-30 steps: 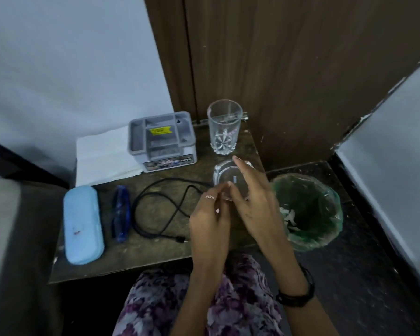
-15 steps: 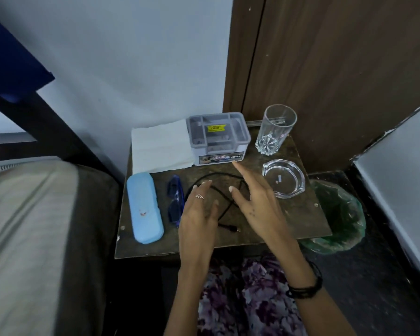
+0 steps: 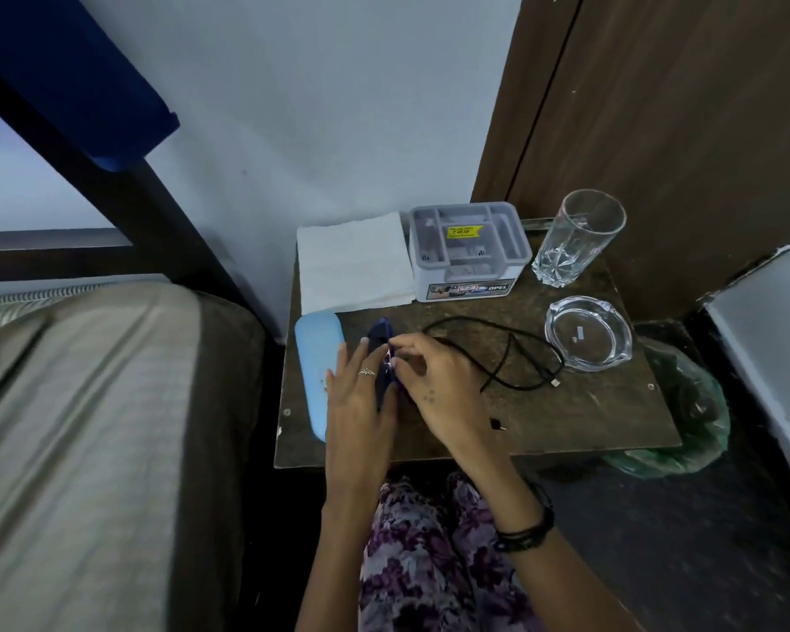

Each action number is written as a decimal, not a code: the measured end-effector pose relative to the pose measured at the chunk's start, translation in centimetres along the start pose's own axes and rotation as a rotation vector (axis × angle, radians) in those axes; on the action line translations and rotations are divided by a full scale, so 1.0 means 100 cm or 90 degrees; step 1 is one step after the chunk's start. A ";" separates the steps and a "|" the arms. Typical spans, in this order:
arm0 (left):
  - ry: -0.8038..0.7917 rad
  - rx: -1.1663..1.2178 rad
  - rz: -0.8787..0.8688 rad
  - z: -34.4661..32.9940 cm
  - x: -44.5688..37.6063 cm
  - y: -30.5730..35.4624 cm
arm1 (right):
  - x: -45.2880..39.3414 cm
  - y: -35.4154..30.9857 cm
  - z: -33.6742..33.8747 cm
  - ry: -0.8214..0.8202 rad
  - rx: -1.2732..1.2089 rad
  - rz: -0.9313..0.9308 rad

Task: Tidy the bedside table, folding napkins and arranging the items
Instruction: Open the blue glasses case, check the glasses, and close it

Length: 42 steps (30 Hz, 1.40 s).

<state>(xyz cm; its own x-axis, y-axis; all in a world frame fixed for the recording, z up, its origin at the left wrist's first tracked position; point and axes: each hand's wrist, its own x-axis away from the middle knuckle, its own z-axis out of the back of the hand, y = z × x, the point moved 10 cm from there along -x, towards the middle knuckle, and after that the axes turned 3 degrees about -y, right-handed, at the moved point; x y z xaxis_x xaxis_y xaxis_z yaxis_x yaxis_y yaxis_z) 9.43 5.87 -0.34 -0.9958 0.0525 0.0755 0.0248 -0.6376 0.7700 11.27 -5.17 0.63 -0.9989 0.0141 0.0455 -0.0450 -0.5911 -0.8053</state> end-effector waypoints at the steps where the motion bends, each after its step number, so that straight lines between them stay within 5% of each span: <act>1: 0.013 0.004 0.013 0.004 0.000 -0.007 | -0.001 -0.003 -0.006 -0.003 -0.010 0.000; 14: 0.157 0.049 0.198 0.034 0.008 -0.052 | -0.007 -0.014 -0.050 -0.080 -0.051 0.022; 21: 0.188 0.044 0.099 0.063 0.015 -0.035 | -0.003 -0.028 0.001 -0.061 -0.019 0.126; 28: -0.064 -0.017 -0.176 0.031 0.002 0.050 | 0.012 -0.038 0.061 -0.086 0.245 0.281; 33: -0.209 -0.042 -0.202 -0.019 -0.006 0.076 | 0.024 -0.004 0.100 -0.114 0.268 0.224; 36: -0.237 0.084 -0.180 -0.037 -0.011 0.081 | 0.028 0.010 0.120 -0.092 0.298 0.205; 42: -0.125 0.468 -0.092 -0.040 -0.009 0.053 | 0.027 0.027 0.147 -0.053 0.222 0.161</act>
<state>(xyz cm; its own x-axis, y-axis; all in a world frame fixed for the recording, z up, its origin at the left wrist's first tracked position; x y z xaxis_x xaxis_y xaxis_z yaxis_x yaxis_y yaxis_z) 10.09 -0.68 1.13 -0.9613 0.2754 0.0000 0.0163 0.0570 0.9982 8.66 -18.57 7.32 -0.9727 -0.2219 -0.0687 0.2224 -0.8046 -0.5506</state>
